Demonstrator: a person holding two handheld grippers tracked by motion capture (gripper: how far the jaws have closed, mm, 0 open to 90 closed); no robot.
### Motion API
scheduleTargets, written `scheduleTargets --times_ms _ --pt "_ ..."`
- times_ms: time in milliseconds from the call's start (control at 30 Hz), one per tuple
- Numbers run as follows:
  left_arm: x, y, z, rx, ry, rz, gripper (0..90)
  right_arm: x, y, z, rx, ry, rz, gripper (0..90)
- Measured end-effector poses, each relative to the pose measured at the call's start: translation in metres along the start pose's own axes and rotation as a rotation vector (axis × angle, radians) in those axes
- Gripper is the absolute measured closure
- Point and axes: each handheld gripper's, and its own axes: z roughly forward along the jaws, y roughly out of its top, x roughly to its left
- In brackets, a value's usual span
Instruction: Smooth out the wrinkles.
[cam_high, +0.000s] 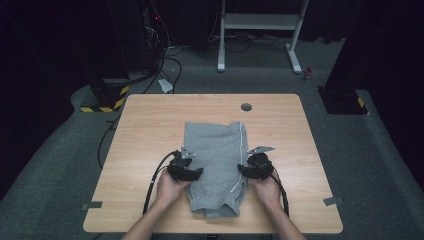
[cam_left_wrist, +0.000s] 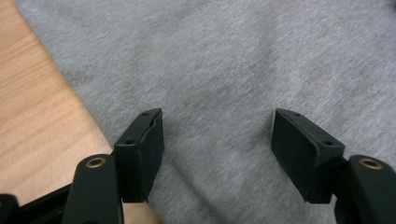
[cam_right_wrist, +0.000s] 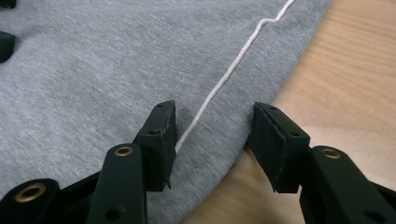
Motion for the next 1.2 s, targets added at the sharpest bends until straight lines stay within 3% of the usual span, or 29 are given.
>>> scheduleTargets --times_ms 267,333,400,567,667,733,833,900,1000,1067,1133,1200 --pt "0.001 0.014 0.011 0.016 0.012 -0.012 34.4 -0.016 0.011 0.006 0.01 -0.014 0.005 49.5" --pt "0.001 0.016 0.012 0.018 0.012 -0.039 34.4 -0.019 0.012 0.006 0.017 -0.01 0.008 47.9" --pt "0.0 0.017 0.014 0.017 0.015 -0.022 34.2 -0.019 0.014 0.005 0.046 -0.017 0.003 46.7" --pt "0.005 0.017 0.011 0.015 -0.009 -0.051 33.8 -0.018 0.018 0.007 0.058 -0.036 0.002 44.7" --pt "0.008 0.014 0.001 -0.039 0.018 -0.044 37.2 -0.015 0.018 0.001 0.025 -0.039 -0.01 49.5" --pt "0.015 0.013 -0.004 -0.045 -0.005 -0.075 38.1 -0.015 0.019 -0.006 -0.016 -0.02 0.033 52.6" --pt "0.028 0.014 -0.005 -0.041 0.012 -0.093 36.6 -0.016 0.023 -0.011 -0.066 -0.024 0.063 53.6" --pt "0.037 0.015 -0.003 -0.055 0.015 -0.131 35.9 -0.024 0.026 -0.006 -0.071 -0.021 0.087 52.0" --pt "0.05 0.016 0.002 -0.049 -0.017 -0.214 36.8 -0.037 0.03 -0.002 -0.094 -0.016 0.146 51.1" --pt "0.056 0.017 0.005 -0.058 0.002 -0.237 35.9 -0.043 0.032 0.0 -0.12 -0.003 0.166 50.7" --pt "0.062 0.019 0.006 -0.061 0.0 -0.267 34.1 -0.045 0.033 0.006 -0.094 0.0 0.178 47.5" --pt "0.063 0.022 0.006 -0.078 0.014 -0.271 33.4 -0.047 0.037 0.009 -0.081 -0.005 0.18 46.9"
